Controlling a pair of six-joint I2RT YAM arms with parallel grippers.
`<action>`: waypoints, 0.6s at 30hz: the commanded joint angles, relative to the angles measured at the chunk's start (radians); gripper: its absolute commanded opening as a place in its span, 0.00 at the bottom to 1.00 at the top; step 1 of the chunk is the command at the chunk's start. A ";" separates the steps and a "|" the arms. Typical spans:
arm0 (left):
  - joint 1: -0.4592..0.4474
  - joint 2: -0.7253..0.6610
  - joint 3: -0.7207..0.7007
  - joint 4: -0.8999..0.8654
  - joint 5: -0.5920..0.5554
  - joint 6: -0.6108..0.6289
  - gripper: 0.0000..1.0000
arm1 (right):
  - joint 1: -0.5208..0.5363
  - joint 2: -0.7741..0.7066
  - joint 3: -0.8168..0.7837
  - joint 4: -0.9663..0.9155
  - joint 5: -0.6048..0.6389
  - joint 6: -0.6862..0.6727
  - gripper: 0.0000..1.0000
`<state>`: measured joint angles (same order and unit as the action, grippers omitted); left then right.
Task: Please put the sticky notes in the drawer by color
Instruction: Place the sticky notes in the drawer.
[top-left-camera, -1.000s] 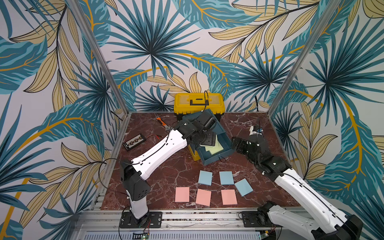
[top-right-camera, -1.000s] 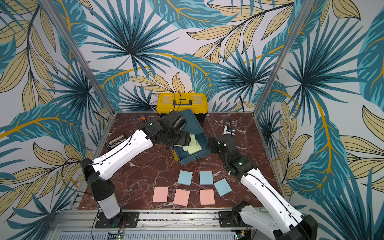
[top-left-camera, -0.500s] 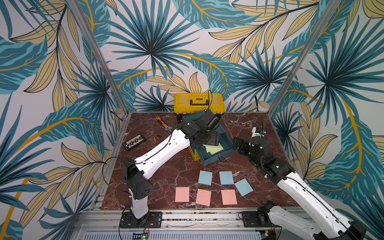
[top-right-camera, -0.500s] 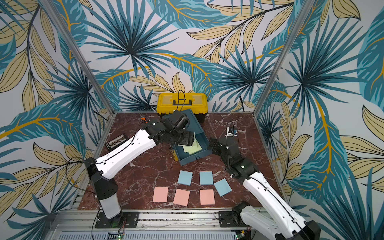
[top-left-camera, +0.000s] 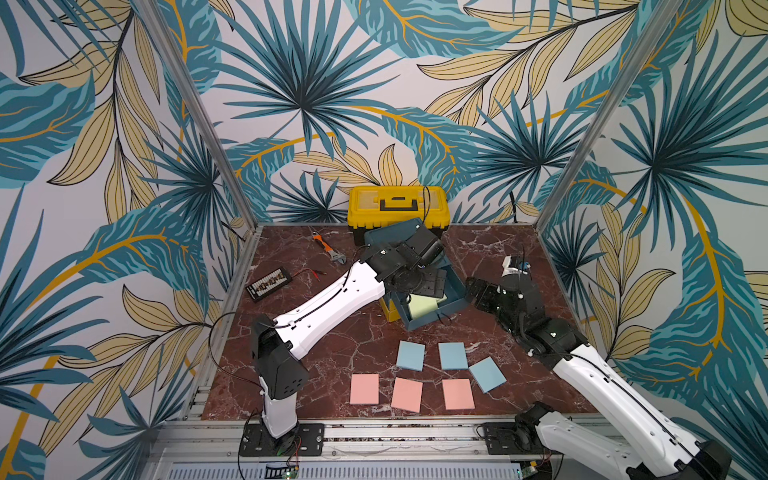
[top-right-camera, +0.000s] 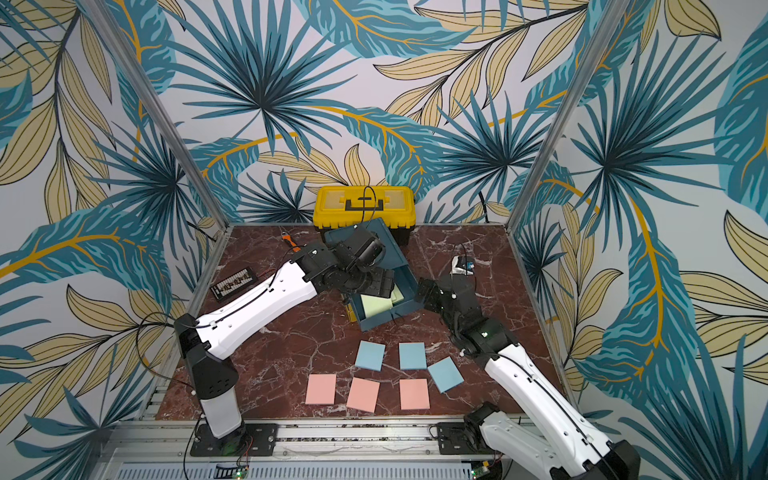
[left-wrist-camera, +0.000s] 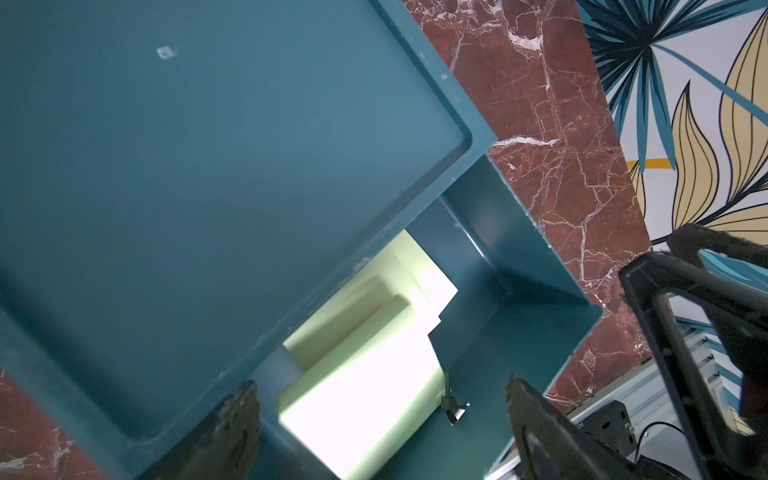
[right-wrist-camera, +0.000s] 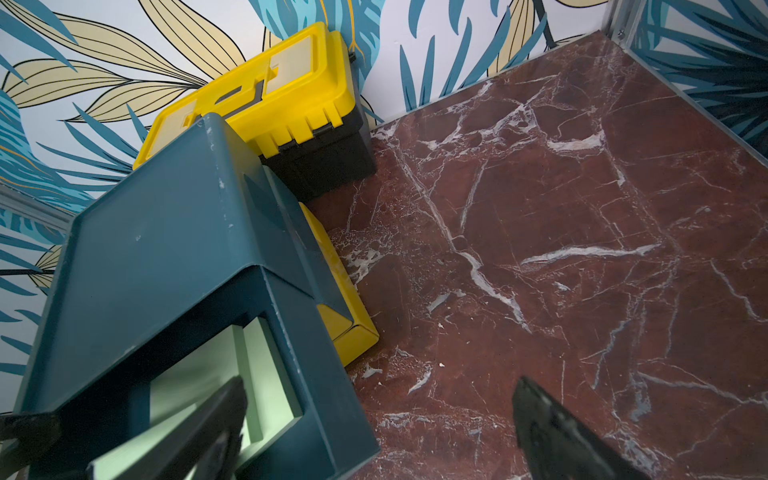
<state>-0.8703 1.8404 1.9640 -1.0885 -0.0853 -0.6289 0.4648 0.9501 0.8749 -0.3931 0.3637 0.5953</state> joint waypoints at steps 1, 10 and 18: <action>-0.002 -0.018 -0.002 0.007 -0.025 0.004 0.96 | -0.003 -0.016 -0.013 -0.009 -0.008 0.006 0.99; 0.009 -0.157 -0.109 0.006 -0.148 -0.051 0.95 | -0.003 -0.024 -0.022 0.000 -0.006 -0.019 0.83; 0.051 -0.382 -0.461 0.176 -0.099 -0.158 0.57 | -0.003 -0.012 -0.056 0.046 -0.105 -0.014 0.18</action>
<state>-0.8310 1.5028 1.5764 -0.9901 -0.1932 -0.7364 0.4644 0.9360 0.8486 -0.3653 0.3134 0.5926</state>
